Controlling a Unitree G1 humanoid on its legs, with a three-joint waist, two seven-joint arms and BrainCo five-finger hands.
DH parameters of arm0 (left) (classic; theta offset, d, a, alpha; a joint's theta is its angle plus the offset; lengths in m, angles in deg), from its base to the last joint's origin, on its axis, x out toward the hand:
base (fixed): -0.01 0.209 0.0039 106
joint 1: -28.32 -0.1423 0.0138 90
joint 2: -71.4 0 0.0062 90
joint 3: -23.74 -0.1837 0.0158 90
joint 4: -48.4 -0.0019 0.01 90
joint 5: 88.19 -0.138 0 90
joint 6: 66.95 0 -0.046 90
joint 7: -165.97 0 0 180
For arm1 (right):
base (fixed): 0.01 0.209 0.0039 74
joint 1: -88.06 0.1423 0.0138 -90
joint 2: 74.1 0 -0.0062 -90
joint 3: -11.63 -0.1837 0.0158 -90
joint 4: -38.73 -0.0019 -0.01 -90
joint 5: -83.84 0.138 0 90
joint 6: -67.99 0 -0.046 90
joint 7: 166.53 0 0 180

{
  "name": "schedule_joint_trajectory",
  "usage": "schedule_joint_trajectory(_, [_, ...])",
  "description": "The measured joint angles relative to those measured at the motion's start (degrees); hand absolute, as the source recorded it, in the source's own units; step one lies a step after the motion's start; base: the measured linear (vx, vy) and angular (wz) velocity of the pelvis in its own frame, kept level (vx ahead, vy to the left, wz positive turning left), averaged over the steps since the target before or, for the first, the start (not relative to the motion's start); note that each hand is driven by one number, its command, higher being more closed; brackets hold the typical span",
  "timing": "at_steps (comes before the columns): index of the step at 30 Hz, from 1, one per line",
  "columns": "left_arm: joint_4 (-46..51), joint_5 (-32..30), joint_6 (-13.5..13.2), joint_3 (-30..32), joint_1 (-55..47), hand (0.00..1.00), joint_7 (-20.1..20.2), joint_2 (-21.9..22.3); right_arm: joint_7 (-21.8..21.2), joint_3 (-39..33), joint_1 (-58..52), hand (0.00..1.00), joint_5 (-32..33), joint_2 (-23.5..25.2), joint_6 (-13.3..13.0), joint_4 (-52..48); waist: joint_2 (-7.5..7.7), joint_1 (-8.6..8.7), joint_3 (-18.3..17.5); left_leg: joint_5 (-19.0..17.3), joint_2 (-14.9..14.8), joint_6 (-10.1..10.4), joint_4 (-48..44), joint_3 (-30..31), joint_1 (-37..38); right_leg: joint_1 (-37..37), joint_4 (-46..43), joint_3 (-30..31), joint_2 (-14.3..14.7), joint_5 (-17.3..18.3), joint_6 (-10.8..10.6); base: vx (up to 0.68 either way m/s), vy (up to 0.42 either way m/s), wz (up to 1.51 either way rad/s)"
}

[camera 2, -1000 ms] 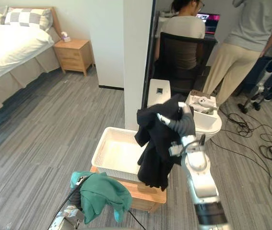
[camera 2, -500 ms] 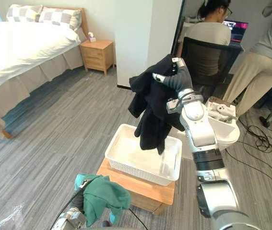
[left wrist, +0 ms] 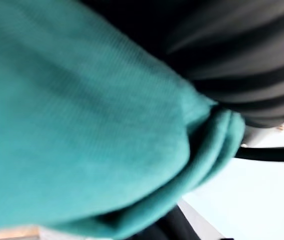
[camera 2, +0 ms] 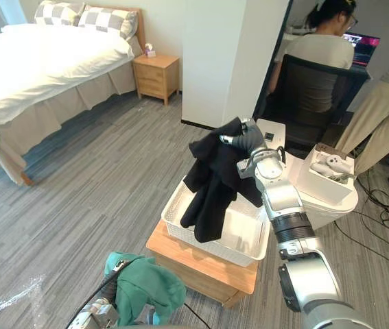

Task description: Tidy the bed and pick cloth on bed and put in laundry

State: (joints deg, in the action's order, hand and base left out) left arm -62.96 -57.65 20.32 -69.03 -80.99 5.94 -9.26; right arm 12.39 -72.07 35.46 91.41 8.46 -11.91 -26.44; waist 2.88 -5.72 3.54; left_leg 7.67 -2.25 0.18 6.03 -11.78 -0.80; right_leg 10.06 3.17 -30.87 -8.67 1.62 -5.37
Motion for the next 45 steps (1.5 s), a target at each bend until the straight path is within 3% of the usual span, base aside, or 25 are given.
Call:
schedule_joint_trajectory(4, [1.4,0.0,0.1,0.8,3.3,1.0,0.0,-2.3,3.0,0.2,2.4,1.0,0.1,0.1,-0.1,6.4,1.97,-1.97,3.1,1.8,-1.8,0.9,0.0,1.8,-5.7,-4.9,0.0,-1.2,2.1,-0.1,1.6,-0.04,-0.063,0.17])
schedule_joint_trajectory(6, [3.5,0.0,0.1,2.3,6.7,1.0,0.0,-4.4,5.8,0.4,9.2,1.0,1.1,-0.1,-0.5,12.7,2.68,-3.31,8.1,3.5,-3.1,1.2,-0.1,3.0,-9.2,-8.2,-0.3,-1.5,3.8,-0.6,2.8,-0.08,-0.05,0.07])
schedule_joint_trajectory(8, [4.8,0.0,0.0,4.2,8.8,1.0,0.0,-5.5,7.7,0.2,14.6,1.0,3.2,-0.4,-1.2,15.6,2.98,-4.09,12.1,4.7,-3.8,1.2,-0.3,3.3,-11.4,-10.4,-0.6,-1.5,4.7,-0.9,3.3,-0.05,-0.024,-0.02])
schedule_joint_trajectory(13, [8.2,0.0,-0.1,5.5,10.8,1.0,-0.4,-5.5,9.7,-1.8,17.2,1.0,9.4,-3.7,-4.0,16.7,2.86,-4.66,17.2,5.7,-3.7,1.0,-0.4,4.2,-13.0,-11.7,-1.5,-1.4,4.4,-0.8,3.5,0.03,0.024,0.11])
schedule_joint_trajectory(17, [11.2,0.1,-0.2,5.5,11.2,1.0,-0.5,-5.7,11.1,-4.0,17.0,1.0,11.4,-4.9,-5.6,16.9,2.64,-4.47,19.1,5.9,-3.7,0.8,-0.4,4.2,-14.1,-13.3,-2.3,-1.0,4.3,-0.7,3.6,0.01,0.045,-0.01])
schedule_joint_trajectory(19, [11.6,0.1,-0.2,5.4,11.3,1.0,-0.5,-5.7,11.3,-4.1,15.7,1.0,11.3,-4.9,-6.8,16.9,1.8,-4.37,20.3,5.9,-3.8,0.7,-0.4,4.1,-14.1,-13.7,-3.3,-0.7,4.0,-0.4,3.8,0.0,0.042,-0.05])
schedule_joint_trajectory(27, [12.4,0.4,0.1,5.0,11.2,1.0,-2.1,-6.1,11.5,-4.0,8.9,1.0,11.1,-4.5,-8.7,16.5,0.39,-4.23,21.1,5.6,-4.1,1.1,-0.4,3.0,-13.1,-14.4,-6.7,0.3,3.5,1.4,4.1,0.0,0.02,-0.05])
schedule_joint_trajectory(28, [12.7,0.4,0.1,5.0,11.2,1.0,-2.4,-6.1,11.6,-4.0,8.8,0.0,11.0,-4.4,-8.8,16.5,0.38,-4.21,21.1,5.7,-4.2,1.1,-0.4,2.9,-13.1,-14.7,-7.1,0.5,3.5,1.6,4.2,0.01,-0.016,-0.1])
schedule_joint_trajectory(37, [13.2,0.3,-0.3,4.6,10.3,1.0,-1.8,-6.1,12.6,-3.4,4.1,0.0,2.8,-3.5,-9.2,13.5,0.19,-3.9,21.2,5.4,-4.8,1.5,-0.3,2.6,-11.2,-15.5,-12.3,1.9,2.8,4.9,4.6,0.03,-0.037,-0.06])
schedule_joint_trajectory(45, [13.1,-0.4,-0.8,3.5,8.1,1.0,0.1,-6.2,12.6,-2.7,2.1,0.0,2.2,-3.5,-8.3,12.4,0.21,-3.37,21.2,5.2,-5.0,1.8,-0.3,1.2,-8.9,-14.2,-12.8,3.4,2.7,5.2,4.6,0.03,-0.031,-0.08])
